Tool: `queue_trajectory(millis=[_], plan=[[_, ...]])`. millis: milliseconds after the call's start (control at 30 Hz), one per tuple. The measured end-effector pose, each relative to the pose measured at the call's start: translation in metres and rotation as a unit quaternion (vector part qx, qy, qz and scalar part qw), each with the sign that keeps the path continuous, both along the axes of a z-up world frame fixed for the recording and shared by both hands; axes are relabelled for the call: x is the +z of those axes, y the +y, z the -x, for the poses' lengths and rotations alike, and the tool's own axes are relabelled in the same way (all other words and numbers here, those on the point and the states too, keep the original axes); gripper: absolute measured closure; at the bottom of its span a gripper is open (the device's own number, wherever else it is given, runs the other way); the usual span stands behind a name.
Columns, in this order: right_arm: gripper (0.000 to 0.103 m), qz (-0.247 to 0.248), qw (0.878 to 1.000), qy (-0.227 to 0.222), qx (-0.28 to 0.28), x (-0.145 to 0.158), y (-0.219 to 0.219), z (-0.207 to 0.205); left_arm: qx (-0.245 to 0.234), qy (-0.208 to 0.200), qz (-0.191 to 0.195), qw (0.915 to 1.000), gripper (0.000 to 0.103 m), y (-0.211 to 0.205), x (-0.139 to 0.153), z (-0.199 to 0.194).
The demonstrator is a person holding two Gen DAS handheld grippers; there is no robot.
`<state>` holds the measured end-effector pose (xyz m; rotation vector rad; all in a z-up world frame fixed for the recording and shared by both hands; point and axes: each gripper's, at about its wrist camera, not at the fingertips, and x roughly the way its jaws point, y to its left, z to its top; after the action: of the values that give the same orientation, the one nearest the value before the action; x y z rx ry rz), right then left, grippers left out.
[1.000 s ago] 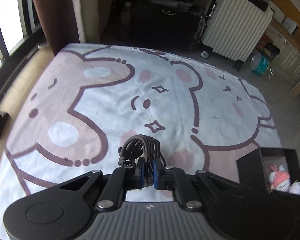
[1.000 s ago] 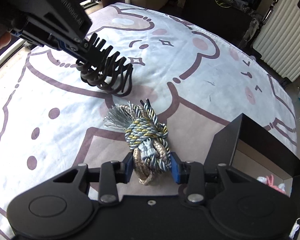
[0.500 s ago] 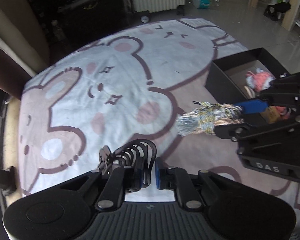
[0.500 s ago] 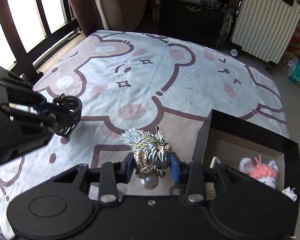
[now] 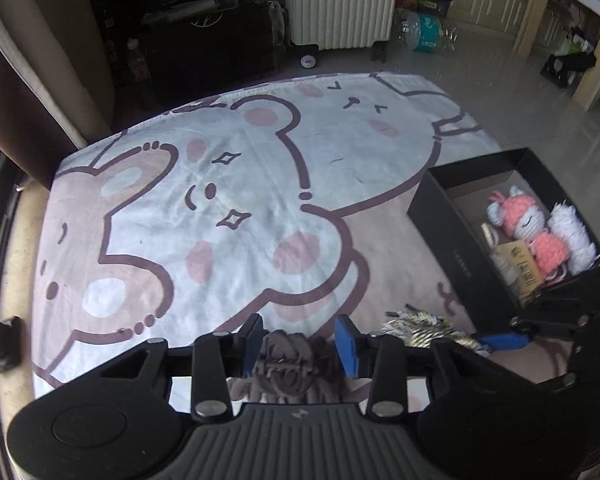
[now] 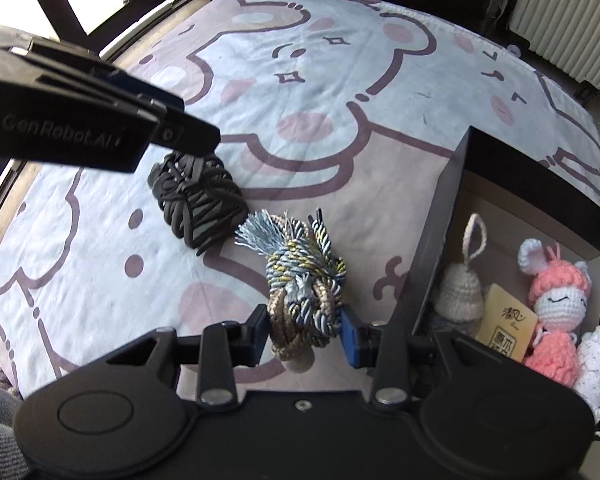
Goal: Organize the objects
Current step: 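Lift the claw clip and the rope toy off the bed with both grippers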
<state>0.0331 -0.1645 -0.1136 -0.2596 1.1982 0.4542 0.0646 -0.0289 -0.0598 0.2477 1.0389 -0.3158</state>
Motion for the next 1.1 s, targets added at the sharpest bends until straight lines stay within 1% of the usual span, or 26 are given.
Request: queue_trajectory(millis=[100, 167, 200, 367, 500, 567, 633, 700, 733, 767, 833, 900, 967, 1033, 1100], plan=[[0.064, 0.017, 1.000, 0.002, 0.013, -0.003, 0.003, 0.002, -0.010, 0.011, -0.016, 0.9997, 0.049, 0.005, -0.012, -0.001], [0.063, 0.023, 1.000, -0.004, 0.013, -0.003, 0.003, 0.002, -0.017, 0.016, -0.019, 0.9996, 0.038, 0.006, -0.017, -0.001], [0.061, 0.026, 1.000, -0.007, 0.013, -0.003, 0.003, 0.001, -0.019, 0.017, -0.019, 0.9995, 0.036, 0.006, -0.019, -0.001], [0.060, 0.027, 0.999, -0.004, 0.021, -0.006, 0.004, 0.001, -0.023, 0.031, -0.024, 0.9990, 0.036, 0.004, -0.028, -0.005], [0.059, 0.016, 1.000, -0.012, 0.004, -0.001, 0.000, -0.002, -0.015, 0.050, -0.036, 0.9980, 0.036, 0.006, -0.039, -0.011], [0.057, -0.002, 1.000, -0.008, -0.026, 0.004, -0.006, -0.006, -0.010, 0.058, -0.028, 0.9979, 0.036, 0.009, -0.043, -0.014], [0.050, -0.025, 0.996, 0.011, -0.082, 0.008, -0.014, -0.013, -0.005, 0.066, -0.017, 0.9977, 0.037, 0.011, -0.045, -0.017], [0.041, -0.066, 0.985, 0.051, -0.154, 0.010, -0.024, -0.020, -0.004, 0.072, -0.007, 0.9974, 0.043, 0.011, -0.045, -0.019], [0.040, -0.079, 0.980, 0.059, -0.175, 0.011, -0.027, -0.022, -0.004, 0.076, -0.002, 0.9971, 0.046, 0.011, -0.044, -0.020], [0.040, -0.091, 0.975, 0.062, -0.193, 0.013, -0.029, -0.022, -0.004, 0.076, -0.004, 0.9971, 0.047, 0.009, -0.044, -0.021], [0.034, -0.097, 0.967, 0.068, -0.224, 0.013, -0.030, -0.024, -0.005, 0.075, -0.005, 0.9972, 0.048, 0.009, -0.042, -0.022], [0.029, -0.101, 0.959, 0.078, -0.254, 0.010, -0.033, -0.024, 0.006, 0.068, 0.007, 0.9977, 0.060, 0.012, -0.037, -0.024], [0.025, -0.120, 0.946, 0.093, -0.288, 0.008, -0.037, -0.025, 0.028, 0.063, 0.022, 0.9974, 0.061, 0.018, -0.031, -0.027], [0.021, -0.138, 0.930, 0.108, -0.323, 0.006, -0.039, -0.025, 0.031, 0.064, 0.013, 0.9974, 0.061, 0.021, -0.033, -0.028], [0.017, -0.151, 0.913, 0.123, -0.357, 0.002, -0.041, -0.024, 0.025, 0.066, 0.014, 0.9974, 0.061, 0.023, -0.035, -0.026]])
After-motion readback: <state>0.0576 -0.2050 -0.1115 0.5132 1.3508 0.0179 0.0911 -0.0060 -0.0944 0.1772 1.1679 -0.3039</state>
